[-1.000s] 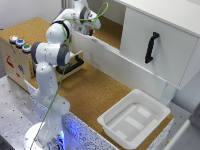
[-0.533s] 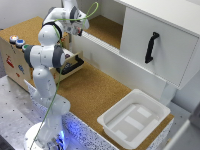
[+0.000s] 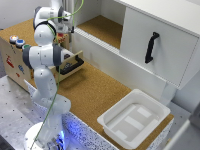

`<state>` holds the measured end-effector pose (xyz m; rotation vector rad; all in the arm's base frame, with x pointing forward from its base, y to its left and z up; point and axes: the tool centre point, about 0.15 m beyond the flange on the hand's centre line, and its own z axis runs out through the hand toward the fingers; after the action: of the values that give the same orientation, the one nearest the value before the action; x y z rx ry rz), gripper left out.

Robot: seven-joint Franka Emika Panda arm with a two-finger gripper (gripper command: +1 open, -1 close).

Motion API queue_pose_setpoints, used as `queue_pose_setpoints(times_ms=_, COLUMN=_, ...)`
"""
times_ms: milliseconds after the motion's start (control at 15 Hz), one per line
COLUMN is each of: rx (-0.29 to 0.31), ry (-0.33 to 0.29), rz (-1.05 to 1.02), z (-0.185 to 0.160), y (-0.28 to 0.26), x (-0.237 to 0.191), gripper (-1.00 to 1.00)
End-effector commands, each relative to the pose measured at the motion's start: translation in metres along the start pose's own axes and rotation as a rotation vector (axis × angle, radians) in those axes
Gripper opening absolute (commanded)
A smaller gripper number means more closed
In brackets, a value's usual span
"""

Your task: Put the pink object on top of the drawer

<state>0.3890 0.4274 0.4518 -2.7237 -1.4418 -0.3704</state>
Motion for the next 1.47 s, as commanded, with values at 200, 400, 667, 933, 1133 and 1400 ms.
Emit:
queue_pose_setpoints(times_ms=200, rx=0.205, ry=0.004, rz=-0.418, z=0.013, y=-0.033, x=0.024, gripper=-1.00)
queue_pose_setpoints(times_ms=400, rx=0.304, ry=0.042, rz=-0.481, z=0.016, y=-0.028, x=0.019, gripper=-1.00)
queue_pose_setpoints(times_ms=667, rx=0.353, ry=0.082, rz=-0.565, z=0.017, y=-0.035, x=0.023, gripper=1.00)
queue_pose_setpoints(times_ms=933, rx=0.320, ry=0.078, rz=-0.601, z=-0.006, y=-0.035, x=0.026, gripper=1.00)
queue_pose_setpoints(times_ms=1133, rx=0.307, ry=0.060, rz=-0.605, z=-0.015, y=-0.039, x=0.027, gripper=1.00)
queue_pose_setpoints(times_ms=1400, rx=0.272, ry=0.026, rz=-0.539, z=-0.026, y=-0.040, x=0.032, gripper=1.00)
